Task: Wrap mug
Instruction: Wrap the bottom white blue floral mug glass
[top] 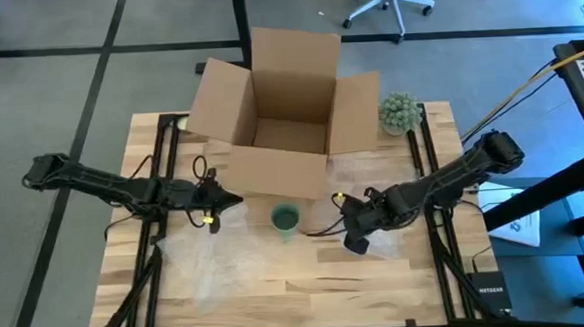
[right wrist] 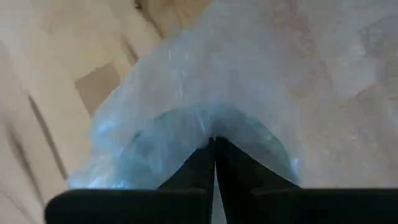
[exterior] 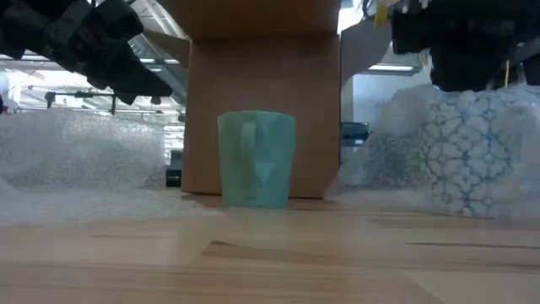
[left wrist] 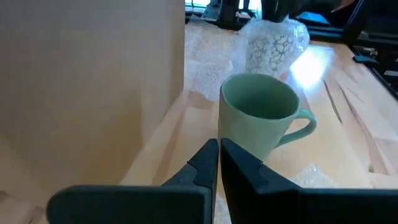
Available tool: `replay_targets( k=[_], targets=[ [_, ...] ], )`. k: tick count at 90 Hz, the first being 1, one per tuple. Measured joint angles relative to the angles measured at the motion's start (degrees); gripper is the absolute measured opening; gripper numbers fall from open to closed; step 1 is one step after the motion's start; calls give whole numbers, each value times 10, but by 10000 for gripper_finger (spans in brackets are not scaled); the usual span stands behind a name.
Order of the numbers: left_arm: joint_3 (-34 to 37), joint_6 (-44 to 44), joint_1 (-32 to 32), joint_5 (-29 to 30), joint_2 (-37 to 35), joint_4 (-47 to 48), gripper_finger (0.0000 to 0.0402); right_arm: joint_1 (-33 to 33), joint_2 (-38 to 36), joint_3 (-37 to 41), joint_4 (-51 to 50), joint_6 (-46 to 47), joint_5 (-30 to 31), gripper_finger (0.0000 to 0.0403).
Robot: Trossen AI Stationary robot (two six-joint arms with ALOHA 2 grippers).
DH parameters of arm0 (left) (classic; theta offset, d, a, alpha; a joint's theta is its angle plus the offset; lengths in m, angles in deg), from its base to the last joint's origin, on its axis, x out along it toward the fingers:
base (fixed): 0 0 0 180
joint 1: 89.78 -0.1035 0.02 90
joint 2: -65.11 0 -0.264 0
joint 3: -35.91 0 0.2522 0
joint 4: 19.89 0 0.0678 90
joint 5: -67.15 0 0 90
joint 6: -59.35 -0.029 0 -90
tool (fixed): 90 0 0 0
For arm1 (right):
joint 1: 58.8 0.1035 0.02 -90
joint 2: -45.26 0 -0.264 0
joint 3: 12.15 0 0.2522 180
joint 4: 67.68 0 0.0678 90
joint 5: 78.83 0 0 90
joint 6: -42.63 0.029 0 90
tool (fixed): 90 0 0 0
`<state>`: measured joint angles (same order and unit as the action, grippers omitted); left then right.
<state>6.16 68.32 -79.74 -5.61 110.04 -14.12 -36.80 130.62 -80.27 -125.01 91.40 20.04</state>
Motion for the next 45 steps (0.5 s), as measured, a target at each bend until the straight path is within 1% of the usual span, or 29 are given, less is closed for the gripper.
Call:
replay_targets(
  k=[7,12,19,35,45],
  targets=[
    [0,0,0,0,0,0,0,-5,12,18,26,2,-24,1],
    [0,0,0,0,0,0,0,-7,18,19,26,1,-40,1],
    [0,0,0,0,0,0,0,-8,20,11,23,-10,-48,1],
    [0,2,0,0,0,0,0,-7,13,-49,-28,-27,-53,1],
    [0,2,0,0,0,-1,0,-6,9,-94,-99,-29,-52,1]
  ],
)
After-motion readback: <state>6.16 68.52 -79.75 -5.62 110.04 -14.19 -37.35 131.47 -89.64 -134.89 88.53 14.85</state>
